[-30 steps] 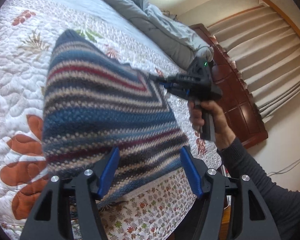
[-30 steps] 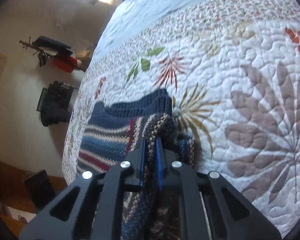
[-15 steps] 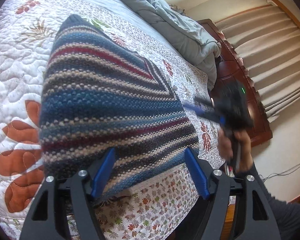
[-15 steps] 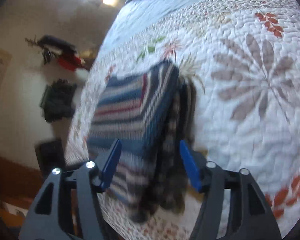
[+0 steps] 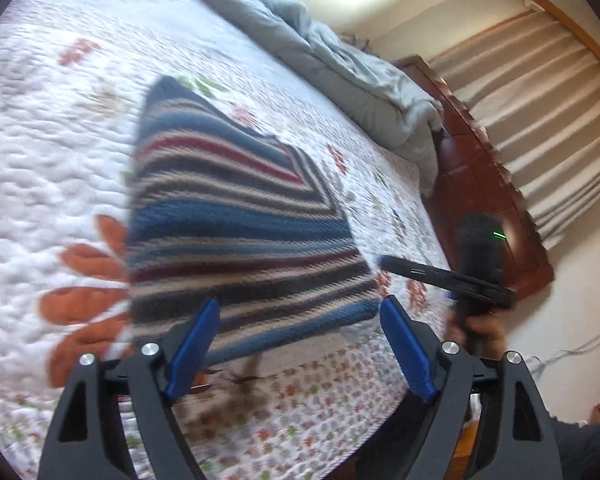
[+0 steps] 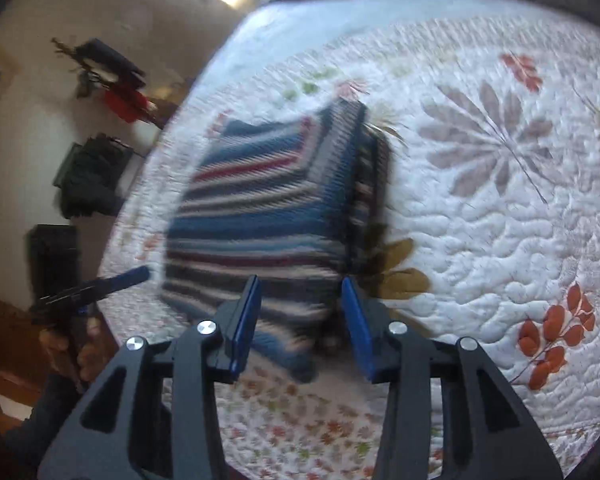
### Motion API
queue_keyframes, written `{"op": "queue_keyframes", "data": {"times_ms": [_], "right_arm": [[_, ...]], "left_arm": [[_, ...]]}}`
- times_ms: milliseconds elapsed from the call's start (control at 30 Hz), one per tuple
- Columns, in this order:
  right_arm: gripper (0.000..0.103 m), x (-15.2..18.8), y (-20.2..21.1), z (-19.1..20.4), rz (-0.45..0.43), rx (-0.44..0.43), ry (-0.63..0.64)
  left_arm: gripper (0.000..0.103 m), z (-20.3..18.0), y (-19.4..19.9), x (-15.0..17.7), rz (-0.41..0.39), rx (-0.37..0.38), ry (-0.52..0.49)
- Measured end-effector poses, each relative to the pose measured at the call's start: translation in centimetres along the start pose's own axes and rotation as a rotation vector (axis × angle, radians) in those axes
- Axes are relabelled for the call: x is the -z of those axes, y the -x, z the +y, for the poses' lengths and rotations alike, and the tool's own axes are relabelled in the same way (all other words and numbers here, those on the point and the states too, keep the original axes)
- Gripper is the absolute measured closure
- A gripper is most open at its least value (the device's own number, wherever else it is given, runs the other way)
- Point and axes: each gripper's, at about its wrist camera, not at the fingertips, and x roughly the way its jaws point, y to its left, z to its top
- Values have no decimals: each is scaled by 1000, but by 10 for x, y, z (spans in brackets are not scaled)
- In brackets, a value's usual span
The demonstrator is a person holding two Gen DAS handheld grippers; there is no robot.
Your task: Fold small clothes
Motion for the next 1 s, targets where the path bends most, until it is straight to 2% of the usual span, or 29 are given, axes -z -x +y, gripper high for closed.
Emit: {"op": "queue_keyframes", "data": {"times_ms": [67, 133, 200, 233, 300, 367, 433, 500, 533, 600, 733, 767, 867, 933, 1000], "right_arm": [[61, 9, 1, 17, -15, -12, 41], [60, 15, -14, 21, 13, -9, 51], [63, 21, -38, 12, 56, 40, 29], [71, 23, -45, 7, 61, 69, 22], [74, 29, -50, -4, 54, 77, -11], [67, 33, -37, -2, 32, 35, -42], [33, 37, -13, 10, -27, 29, -34], [22, 48, 13, 26, -93, 63, -22], [14, 55, 23, 31, -116, 76, -18], [11, 74, 42, 40, -162, 118, -28], [4, 112, 65, 48, -205, 207, -82], [4, 120, 66, 49, -207, 239, -97], [3, 148, 72, 63, -225, 414, -138], [3, 163, 78, 73, -200, 457, -126], [3, 175, 88, 85, -205, 468, -108]], "left_arm": [[19, 13, 2, 4, -12, -57, 39], [18, 20, -4, 7, 7, -124, 51], [18, 31, -14, 11, 33, -165, 76], [18, 35, -19, 13, 43, -183, 91], [18, 41, -26, 19, 66, -185, 124], [18, 39, -23, 24, 52, -188, 125], [15, 26, -11, 32, 22, -220, 84], [4, 7, 7, 45, -36, -299, 14], [4, -4, 16, 52, -70, -352, -28], [4, -31, 36, 75, -148, -474, -124], [4, -78, 57, 110, -233, -629, -256], [4, -85, 61, 116, -250, -648, -266], [4, -105, 67, 131, -266, -729, -241], [4, -114, 76, 140, -267, -728, -196], [4, -121, 86, 148, -229, -668, -173]]}}
